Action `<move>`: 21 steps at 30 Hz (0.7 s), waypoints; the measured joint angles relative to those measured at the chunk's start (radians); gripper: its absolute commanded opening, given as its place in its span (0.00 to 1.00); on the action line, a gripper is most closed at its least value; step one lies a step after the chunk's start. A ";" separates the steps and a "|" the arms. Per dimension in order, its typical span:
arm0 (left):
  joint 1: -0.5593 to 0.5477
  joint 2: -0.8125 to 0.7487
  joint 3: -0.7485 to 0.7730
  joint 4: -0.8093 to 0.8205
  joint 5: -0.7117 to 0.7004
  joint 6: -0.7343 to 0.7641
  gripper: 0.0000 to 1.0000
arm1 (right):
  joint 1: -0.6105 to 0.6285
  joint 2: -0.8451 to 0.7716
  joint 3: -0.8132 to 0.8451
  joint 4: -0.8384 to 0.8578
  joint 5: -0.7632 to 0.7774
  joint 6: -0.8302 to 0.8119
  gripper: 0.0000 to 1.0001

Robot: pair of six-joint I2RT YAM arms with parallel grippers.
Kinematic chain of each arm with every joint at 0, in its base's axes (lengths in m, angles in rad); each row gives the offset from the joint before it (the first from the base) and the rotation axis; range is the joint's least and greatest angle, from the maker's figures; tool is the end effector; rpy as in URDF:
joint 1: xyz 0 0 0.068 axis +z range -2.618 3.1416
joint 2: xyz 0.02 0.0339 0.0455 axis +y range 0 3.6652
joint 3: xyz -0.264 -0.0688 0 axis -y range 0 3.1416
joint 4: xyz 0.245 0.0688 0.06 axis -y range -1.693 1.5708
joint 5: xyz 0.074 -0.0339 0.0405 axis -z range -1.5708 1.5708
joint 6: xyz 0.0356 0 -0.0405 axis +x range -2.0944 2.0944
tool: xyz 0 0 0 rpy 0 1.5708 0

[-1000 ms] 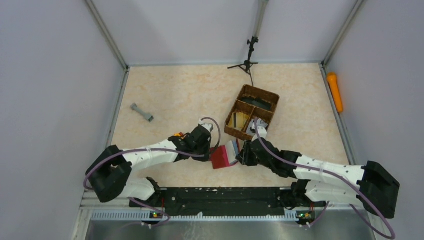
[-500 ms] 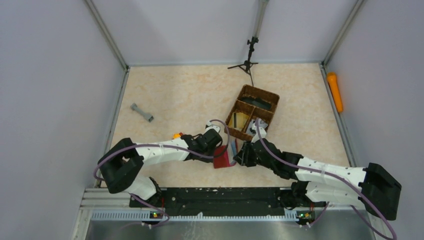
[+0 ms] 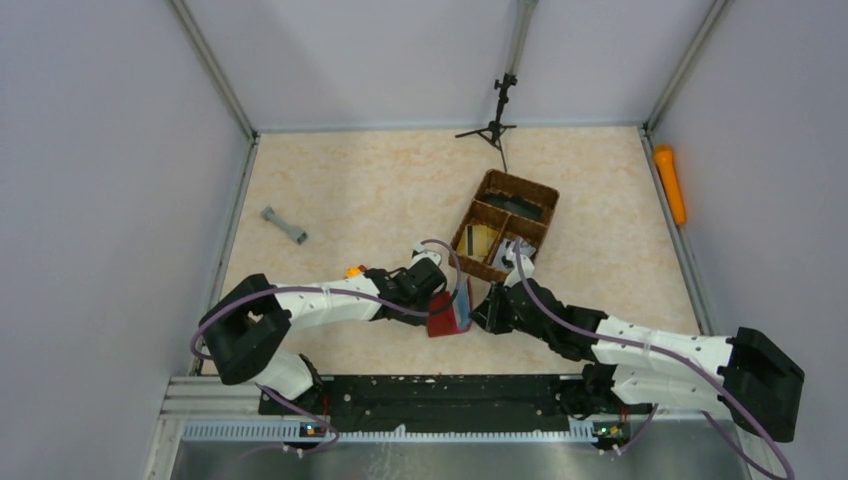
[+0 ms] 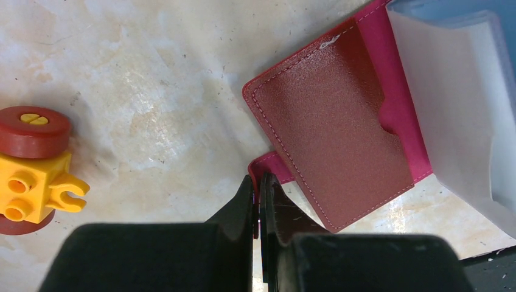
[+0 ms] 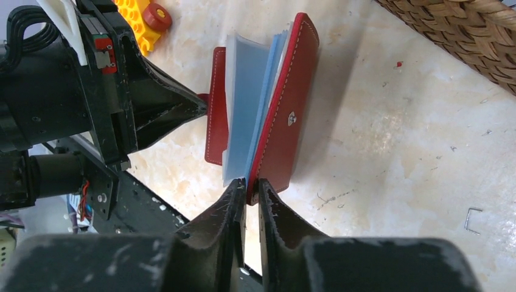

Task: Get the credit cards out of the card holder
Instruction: Remove the credit card from the card holder.

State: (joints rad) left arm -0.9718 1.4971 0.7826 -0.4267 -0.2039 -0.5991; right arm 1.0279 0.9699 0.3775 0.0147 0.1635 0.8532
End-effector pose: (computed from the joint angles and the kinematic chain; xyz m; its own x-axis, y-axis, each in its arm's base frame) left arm 0.1584 -0.2192 0.1626 -0.8526 0.2695 -0.4478 0.3396 0.9369 -0.0828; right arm 0.1077 0.1673 0.1846 -0.7689 0.1645 -0.6178 -0.2966 0.7642 0.5727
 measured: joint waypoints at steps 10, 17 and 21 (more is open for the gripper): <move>-0.008 0.002 0.001 0.000 -0.006 0.008 0.00 | 0.000 0.116 0.052 -0.018 0.016 -0.013 0.19; -0.012 0.002 0.001 0.000 -0.010 0.018 0.00 | 0.000 0.156 0.072 -0.015 0.015 -0.023 0.35; -0.013 0.002 0.001 0.001 -0.010 0.021 0.00 | 0.000 0.156 0.072 -0.023 0.021 -0.025 0.36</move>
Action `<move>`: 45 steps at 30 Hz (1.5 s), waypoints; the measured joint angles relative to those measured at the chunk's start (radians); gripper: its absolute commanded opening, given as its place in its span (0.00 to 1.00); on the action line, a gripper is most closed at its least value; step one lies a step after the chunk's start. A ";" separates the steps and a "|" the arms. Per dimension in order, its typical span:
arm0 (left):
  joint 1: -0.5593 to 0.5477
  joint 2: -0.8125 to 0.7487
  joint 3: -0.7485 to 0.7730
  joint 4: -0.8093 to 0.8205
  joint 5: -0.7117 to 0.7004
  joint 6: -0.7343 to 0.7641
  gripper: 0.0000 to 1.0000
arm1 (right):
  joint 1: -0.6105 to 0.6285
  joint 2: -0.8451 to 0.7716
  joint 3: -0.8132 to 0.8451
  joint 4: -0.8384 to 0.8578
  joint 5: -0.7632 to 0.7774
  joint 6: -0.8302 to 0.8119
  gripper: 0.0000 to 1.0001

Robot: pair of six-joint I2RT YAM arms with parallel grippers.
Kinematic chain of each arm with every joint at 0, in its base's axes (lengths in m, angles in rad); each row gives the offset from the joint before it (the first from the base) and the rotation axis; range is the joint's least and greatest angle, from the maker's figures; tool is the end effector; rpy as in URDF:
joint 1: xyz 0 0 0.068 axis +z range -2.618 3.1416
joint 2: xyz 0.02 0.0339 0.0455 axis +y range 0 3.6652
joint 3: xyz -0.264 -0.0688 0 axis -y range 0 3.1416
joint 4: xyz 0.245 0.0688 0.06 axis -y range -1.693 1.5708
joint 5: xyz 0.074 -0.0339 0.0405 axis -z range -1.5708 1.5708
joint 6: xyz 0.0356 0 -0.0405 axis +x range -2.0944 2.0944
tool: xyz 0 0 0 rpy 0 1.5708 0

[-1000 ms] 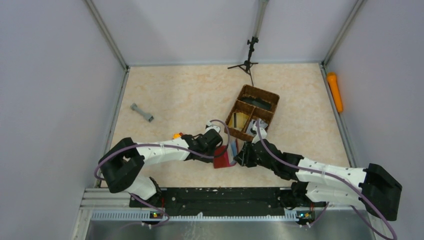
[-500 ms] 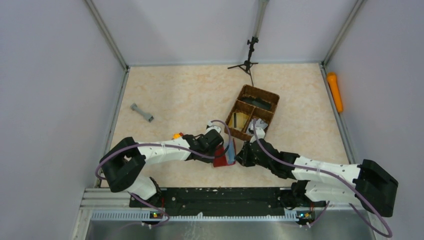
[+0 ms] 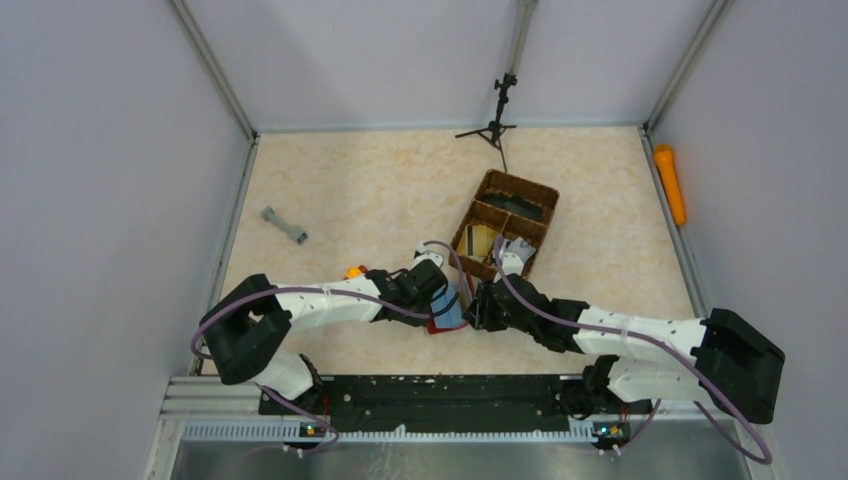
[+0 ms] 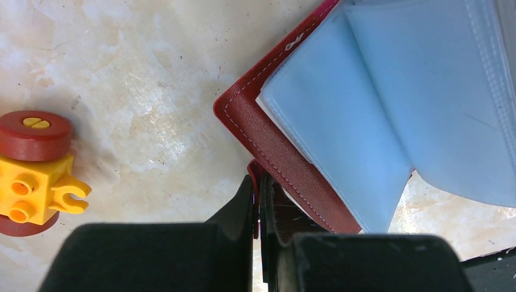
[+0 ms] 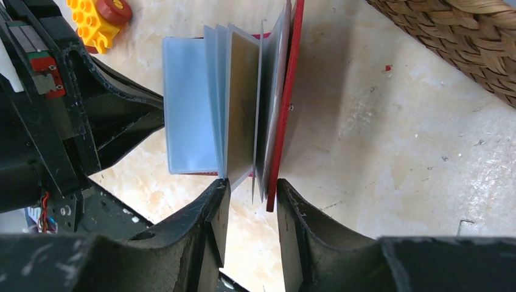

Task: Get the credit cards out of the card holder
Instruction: Remove the credit card from the card holder.

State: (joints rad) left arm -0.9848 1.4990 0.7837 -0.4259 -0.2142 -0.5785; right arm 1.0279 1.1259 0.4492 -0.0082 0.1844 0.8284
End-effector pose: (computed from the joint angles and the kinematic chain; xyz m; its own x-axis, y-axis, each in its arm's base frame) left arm 0.1560 -0.2213 0.1625 -0.8393 0.2984 -0.4544 0.3658 0.9284 -0.0659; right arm 0.1189 0.1845 0.1762 -0.7871 0.0976 -0.6091 -0.2786 0.8246 0.4923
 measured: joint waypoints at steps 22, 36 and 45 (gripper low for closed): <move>-0.006 -0.024 -0.005 0.052 0.156 0.032 0.00 | 0.000 -0.012 -0.003 -0.009 0.027 -0.025 0.61; -0.005 -0.239 -0.077 0.104 0.191 0.016 0.00 | 0.000 -0.037 -0.024 -0.049 0.076 -0.020 0.00; 0.082 -0.288 -0.161 0.159 0.286 -0.056 0.52 | 0.002 -0.136 -0.111 -0.018 0.054 0.032 0.00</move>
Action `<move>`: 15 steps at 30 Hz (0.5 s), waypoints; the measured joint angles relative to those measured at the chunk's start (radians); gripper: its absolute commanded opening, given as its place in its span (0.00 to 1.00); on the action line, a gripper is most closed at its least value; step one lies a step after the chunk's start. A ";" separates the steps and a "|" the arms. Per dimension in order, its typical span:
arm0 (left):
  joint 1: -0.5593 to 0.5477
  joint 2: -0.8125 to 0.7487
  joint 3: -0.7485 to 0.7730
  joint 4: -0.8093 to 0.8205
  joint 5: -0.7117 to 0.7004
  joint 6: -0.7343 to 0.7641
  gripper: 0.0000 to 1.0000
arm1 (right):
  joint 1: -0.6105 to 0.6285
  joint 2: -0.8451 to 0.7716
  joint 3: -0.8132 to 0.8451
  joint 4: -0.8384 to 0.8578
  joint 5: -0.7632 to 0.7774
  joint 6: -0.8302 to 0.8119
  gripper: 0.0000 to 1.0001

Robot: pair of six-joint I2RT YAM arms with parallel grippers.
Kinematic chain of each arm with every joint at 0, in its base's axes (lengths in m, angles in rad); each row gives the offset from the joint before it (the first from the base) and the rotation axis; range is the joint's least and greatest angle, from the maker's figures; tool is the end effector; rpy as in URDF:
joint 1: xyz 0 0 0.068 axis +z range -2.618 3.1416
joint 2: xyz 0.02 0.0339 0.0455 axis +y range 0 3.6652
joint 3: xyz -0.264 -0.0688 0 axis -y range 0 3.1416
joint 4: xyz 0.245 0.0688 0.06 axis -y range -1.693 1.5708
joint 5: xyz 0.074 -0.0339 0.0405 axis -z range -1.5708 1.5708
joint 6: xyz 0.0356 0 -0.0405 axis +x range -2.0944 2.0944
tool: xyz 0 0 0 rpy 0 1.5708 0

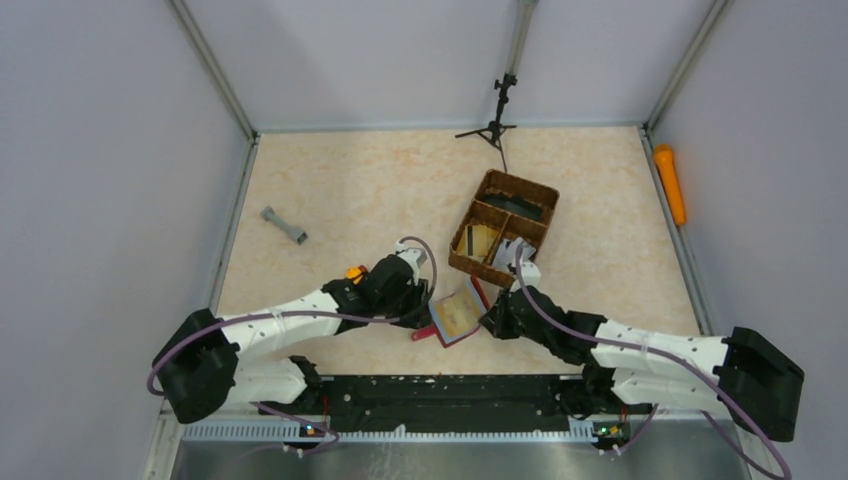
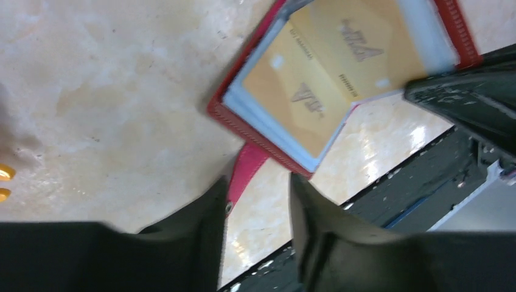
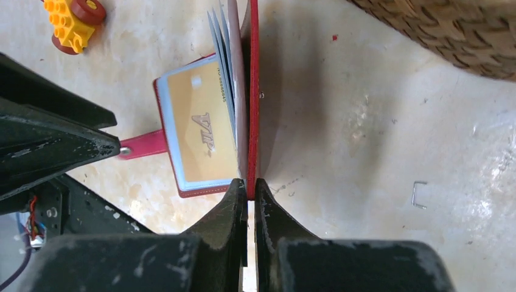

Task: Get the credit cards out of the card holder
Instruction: Remove the credit card from the card holder.

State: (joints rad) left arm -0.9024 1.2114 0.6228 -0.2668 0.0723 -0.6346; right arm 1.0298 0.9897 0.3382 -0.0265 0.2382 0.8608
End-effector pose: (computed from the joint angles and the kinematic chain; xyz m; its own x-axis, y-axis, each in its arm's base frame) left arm 0.1443 -0.1869 0.1919 -0.8582 0.1327 -0.4959 0.3767 0.8190 -0.4328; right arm 0.1055 0.1593 0.1652 -0.7705 0.1485 -0.6199 -0.2363 0.8366 0.4942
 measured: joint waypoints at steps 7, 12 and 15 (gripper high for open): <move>0.052 0.005 -0.106 0.045 0.087 -0.089 0.62 | 0.000 -0.069 -0.084 0.042 -0.010 0.083 0.00; 0.052 0.009 -0.141 0.107 0.145 -0.142 0.63 | 0.000 -0.113 -0.129 0.062 -0.019 0.122 0.00; 0.052 0.044 -0.142 0.166 0.180 -0.165 0.60 | 0.000 -0.140 -0.144 0.061 -0.022 0.135 0.00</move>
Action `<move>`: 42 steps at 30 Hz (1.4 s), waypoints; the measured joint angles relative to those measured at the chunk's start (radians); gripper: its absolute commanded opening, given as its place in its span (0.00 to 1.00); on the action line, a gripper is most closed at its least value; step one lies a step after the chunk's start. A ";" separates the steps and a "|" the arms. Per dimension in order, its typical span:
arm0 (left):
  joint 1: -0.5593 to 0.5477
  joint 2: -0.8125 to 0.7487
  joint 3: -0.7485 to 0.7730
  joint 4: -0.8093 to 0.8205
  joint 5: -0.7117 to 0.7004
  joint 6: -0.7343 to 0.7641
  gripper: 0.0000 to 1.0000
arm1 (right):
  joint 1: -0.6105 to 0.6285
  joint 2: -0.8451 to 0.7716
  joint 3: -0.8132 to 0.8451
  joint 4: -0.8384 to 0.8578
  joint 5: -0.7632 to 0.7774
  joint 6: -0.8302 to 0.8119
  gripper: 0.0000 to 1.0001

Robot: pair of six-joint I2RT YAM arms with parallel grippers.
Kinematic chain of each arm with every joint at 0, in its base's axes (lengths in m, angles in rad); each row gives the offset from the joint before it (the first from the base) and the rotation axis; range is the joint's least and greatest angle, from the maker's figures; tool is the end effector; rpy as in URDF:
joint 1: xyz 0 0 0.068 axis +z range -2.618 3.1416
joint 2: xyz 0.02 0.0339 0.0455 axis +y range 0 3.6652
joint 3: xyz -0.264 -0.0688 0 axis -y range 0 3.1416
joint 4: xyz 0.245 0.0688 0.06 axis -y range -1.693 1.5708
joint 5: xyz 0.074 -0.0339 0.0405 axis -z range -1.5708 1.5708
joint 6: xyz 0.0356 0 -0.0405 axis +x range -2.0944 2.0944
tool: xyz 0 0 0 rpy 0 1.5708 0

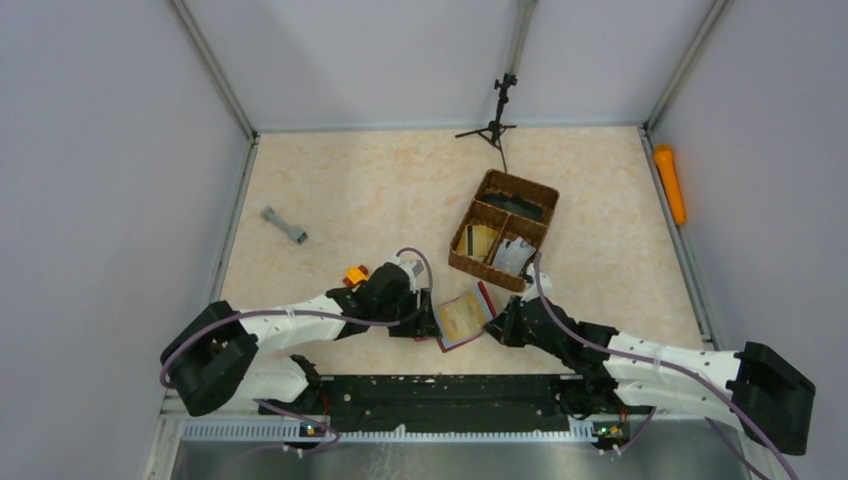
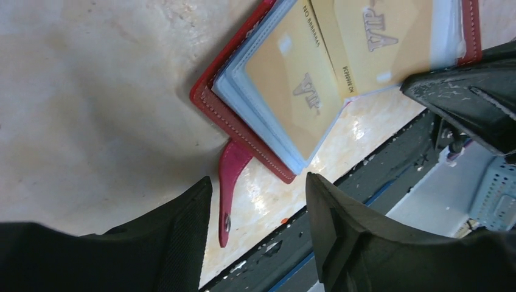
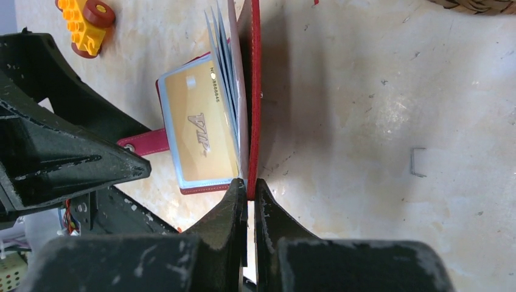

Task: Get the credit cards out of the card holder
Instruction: Remove the credit card from the card holder.

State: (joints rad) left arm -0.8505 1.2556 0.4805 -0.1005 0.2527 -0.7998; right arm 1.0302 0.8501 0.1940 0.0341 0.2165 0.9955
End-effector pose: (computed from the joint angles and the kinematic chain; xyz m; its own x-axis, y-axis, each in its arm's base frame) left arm 0.1415 -0.1747 0.1526 -0.9507 0.0305 -0.3087 0.2174 0.7751 -0.5932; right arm 0.0914 0.1375 0.1466 -0.7904 0.2755 -0.5472 -0.1551 0.7741 0.6138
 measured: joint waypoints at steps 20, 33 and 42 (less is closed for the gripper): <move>0.005 0.071 0.015 0.139 -0.045 0.004 0.00 | 0.002 -0.021 0.077 -0.274 0.027 -0.078 0.61; 0.005 -0.035 0.082 -0.013 0.008 0.092 0.00 | 0.002 -0.048 0.227 -0.371 -0.055 -0.215 0.64; 0.005 -0.035 0.101 -0.064 0.012 0.096 0.05 | 0.002 0.176 0.227 -0.143 -0.111 -0.202 0.35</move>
State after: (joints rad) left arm -0.8452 1.2205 0.5816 -0.1646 0.2649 -0.7040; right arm 1.0317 1.0260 0.4206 -0.1085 0.1055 0.7937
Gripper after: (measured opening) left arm 0.045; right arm 0.449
